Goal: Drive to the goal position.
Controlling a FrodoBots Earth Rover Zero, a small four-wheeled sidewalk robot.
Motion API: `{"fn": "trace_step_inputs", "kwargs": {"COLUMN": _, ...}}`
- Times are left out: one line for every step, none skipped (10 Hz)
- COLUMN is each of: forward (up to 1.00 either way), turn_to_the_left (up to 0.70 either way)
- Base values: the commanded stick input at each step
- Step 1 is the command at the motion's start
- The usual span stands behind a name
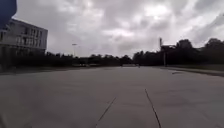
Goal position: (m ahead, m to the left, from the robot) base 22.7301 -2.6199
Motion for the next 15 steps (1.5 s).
{"fn": "trace_step_inputs", "kwargs": {"forward": 0.7, "turn_to_the_left": 0.0}}
{"fn": "trace_step_inputs", "kwargs": {"forward": 0.7, "turn_to_the_left": 0.0}}
{"fn": "trace_step_inputs", "kwargs": {"forward": 0.7, "turn_to_the_left": 0.0}}
{"fn": "trace_step_inputs", "kwargs": {"forward": 0.7, "turn_to_the_left": 0.0}}
{"fn": "trace_step_inputs", "kwargs": {"forward": 0.7, "turn_to_the_left": 0.0}}
{"fn": "trace_step_inputs", "kwargs": {"forward": 0.7, "turn_to_the_left": 0.0}}
{"fn": "trace_step_inputs", "kwargs": {"forward": 0.7, "turn_to_the_left": 0.0}}
{"fn": "trace_step_inputs", "kwargs": {"forward": 0.7, "turn_to_the_left": 0.0}}
{"fn": "trace_step_inputs", "kwargs": {"forward": 0.7, "turn_to_the_left": 0.0}}
{"fn": "trace_step_inputs", "kwargs": {"forward": 0.7, "turn_to_the_left": 0.0}}
{"fn": "trace_step_inputs", "kwargs": {"forward": 0.7, "turn_to_the_left": 0.0}}
{"fn": "trace_step_inputs", "kwargs": {"forward": 0.7, "turn_to_the_left": 0.0}}
{"fn": "trace_step_inputs", "kwargs": {"forward": 0.7, "turn_to_the_left": 0.0}}
{"fn": "trace_step_inputs", "kwargs": {"forward": 0.7, "turn_to_the_left": -0.23}}
{"fn": "trace_step_inputs", "kwargs": {"forward": 0.7, "turn_to_the_left": -0.35}}
